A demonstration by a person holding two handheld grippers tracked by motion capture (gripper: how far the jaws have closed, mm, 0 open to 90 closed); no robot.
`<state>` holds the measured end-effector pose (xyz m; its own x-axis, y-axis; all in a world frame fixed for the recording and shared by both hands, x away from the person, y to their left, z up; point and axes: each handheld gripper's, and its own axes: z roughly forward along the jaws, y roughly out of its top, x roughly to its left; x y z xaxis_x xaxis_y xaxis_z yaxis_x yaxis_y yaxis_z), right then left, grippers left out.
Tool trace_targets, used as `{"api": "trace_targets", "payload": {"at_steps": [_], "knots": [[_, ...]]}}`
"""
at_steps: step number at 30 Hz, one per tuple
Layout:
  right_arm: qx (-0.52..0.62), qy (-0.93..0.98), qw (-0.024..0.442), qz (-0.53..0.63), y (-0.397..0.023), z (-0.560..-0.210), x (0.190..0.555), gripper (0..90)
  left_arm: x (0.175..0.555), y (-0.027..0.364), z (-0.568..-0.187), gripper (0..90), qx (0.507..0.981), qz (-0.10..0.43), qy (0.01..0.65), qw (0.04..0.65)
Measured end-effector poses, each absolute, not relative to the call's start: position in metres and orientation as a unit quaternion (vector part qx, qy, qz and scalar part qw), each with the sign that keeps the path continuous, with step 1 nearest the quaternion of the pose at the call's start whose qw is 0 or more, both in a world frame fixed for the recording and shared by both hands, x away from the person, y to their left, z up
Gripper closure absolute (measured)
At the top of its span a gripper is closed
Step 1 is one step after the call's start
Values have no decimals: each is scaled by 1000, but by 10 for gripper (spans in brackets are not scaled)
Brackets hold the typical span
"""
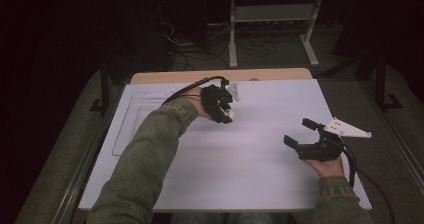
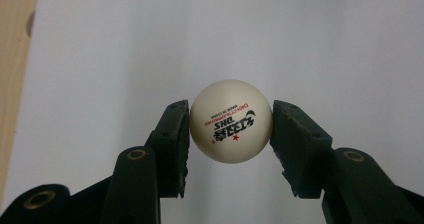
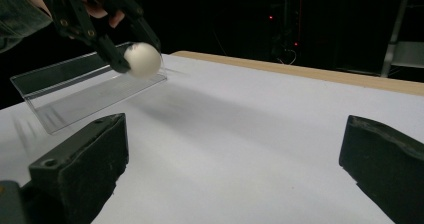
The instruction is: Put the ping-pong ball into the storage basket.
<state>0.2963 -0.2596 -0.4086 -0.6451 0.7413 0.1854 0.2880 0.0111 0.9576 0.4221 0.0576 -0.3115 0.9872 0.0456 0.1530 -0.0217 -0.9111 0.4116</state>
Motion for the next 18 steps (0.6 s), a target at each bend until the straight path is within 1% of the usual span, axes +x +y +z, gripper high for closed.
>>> {"api": "trace_targets", "payload": {"at_steps": [10, 18], "knots": [[378, 684, 194, 593, -260, -408, 295, 0, 422, 64, -300, 507, 975, 86, 12, 206], [379, 684, 194, 592, -261, -409, 295, 0, 419, 70, -285, 507, 972, 95, 17, 214]]}}
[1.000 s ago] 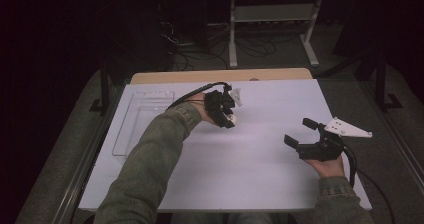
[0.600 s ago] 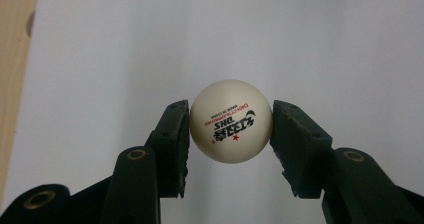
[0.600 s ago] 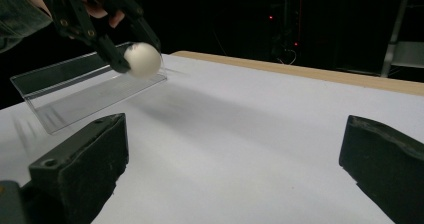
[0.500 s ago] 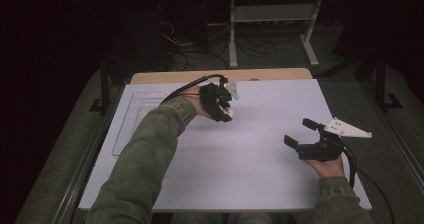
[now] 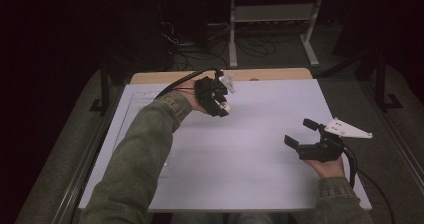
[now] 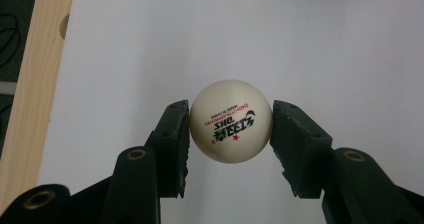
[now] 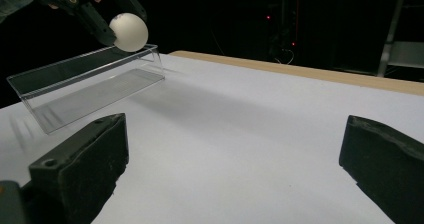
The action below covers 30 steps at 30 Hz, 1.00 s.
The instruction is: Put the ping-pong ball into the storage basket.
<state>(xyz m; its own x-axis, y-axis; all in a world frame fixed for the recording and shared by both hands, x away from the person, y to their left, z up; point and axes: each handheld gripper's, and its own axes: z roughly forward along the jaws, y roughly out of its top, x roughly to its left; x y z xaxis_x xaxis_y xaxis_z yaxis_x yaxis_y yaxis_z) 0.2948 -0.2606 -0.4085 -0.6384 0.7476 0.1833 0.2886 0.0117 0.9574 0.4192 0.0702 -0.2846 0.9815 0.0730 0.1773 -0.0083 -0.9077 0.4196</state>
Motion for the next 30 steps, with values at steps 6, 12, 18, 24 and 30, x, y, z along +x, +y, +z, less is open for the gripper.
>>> {"api": "trace_targets", "payload": {"at_steps": [6, 12, 18, 24, 30], "knots": [[378, 685, 194, 592, -261, -408, 295, 0, 416, 75, -277, 507, 972, 97, 18, 211], [376, 686, 193, 592, -260, -408, 295, 0, 413, 82, -272, 507, 971, 101, 20, 214], [375, 689, 193, 590, -259, -409, 295, 0, 410, 89, -268, 507, 972, 104, 25, 208], [373, 691, 193, 589, -258, -409, 295, 0, 407, 93, -267, 507, 974, 100, 23, 202], [375, 689, 193, 589, -259, -409, 295, 0, 405, 97, -264, 507, 973, 104, 26, 203]]}}
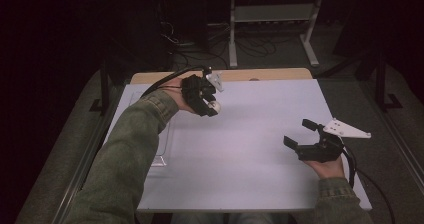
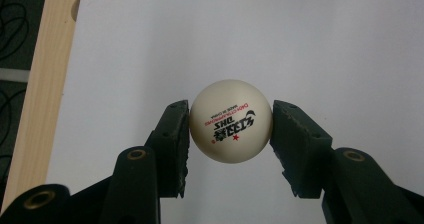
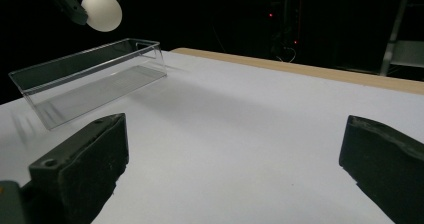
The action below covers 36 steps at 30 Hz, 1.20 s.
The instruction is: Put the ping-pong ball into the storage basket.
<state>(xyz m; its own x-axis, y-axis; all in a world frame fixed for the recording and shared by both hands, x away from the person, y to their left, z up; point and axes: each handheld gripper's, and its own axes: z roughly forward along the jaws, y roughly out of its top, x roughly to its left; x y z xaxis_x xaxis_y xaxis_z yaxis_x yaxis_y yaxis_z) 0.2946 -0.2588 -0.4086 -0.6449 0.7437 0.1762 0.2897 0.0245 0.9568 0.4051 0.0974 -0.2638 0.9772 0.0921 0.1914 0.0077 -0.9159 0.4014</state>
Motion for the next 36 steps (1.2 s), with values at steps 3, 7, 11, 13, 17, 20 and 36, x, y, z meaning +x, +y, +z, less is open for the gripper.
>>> {"api": "trace_targets", "payload": {"at_steps": [3, 7, 11, 13, 17, 20, 36], "knots": [[377, 687, 192, 590, -260, -408, 294, 0, 405, 100, -263, 506, 974, 105, 27, 200], [375, 690, 192, 589, -259, -409, 294, 0, 403, 107, -263, 506, 973, 106, 33, 201], [375, 691, 192, 588, -258, -409, 294, 0, 402, 115, -262, 506, 973, 108, 39, 202], [375, 691, 192, 588, -258, -409, 294, 0, 401, 118, -261, 506, 973, 110, 41, 201], [375, 691, 192, 587, -258, -409, 294, 0, 400, 126, -260, 507, 973, 112, 44, 198], [376, 691, 193, 587, -258, -409, 294, 0, 399, 131, -259, 506, 972, 112, 48, 200], [376, 692, 194, 585, -258, -409, 294, 0, 393, 156, -255, 506, 972, 120, 62, 193]]}}
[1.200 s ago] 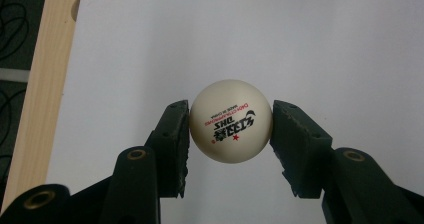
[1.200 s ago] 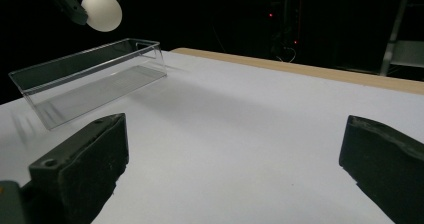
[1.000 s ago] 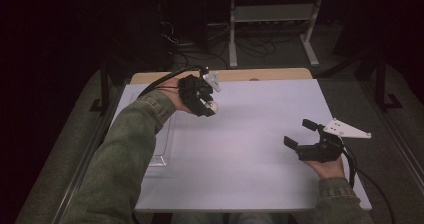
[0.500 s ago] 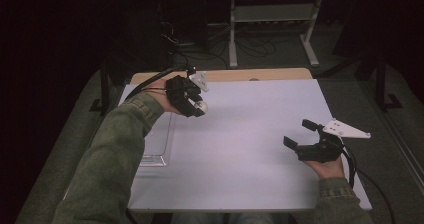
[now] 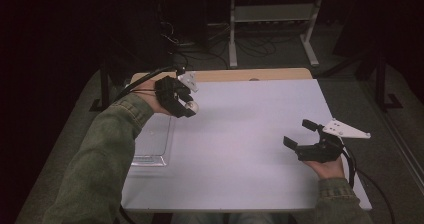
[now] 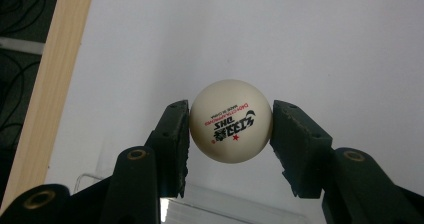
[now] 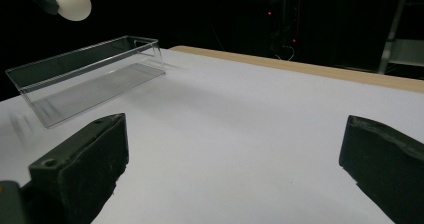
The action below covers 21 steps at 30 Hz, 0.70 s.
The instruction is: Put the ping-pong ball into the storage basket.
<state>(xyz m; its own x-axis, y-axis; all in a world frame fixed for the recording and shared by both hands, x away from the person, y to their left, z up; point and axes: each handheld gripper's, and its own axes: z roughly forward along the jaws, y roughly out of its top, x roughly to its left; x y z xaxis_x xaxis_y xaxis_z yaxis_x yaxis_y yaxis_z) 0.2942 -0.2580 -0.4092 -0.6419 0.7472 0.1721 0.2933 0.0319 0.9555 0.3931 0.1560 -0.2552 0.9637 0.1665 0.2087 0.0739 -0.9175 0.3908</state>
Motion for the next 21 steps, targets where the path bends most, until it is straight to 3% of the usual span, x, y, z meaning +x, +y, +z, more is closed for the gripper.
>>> {"api": "trace_targets", "payload": {"at_steps": [21], "knots": [[375, 694, 194, 583, -257, -409, 294, 0, 380, 192, -263, 506, 974, 114, 82, 176]]}}
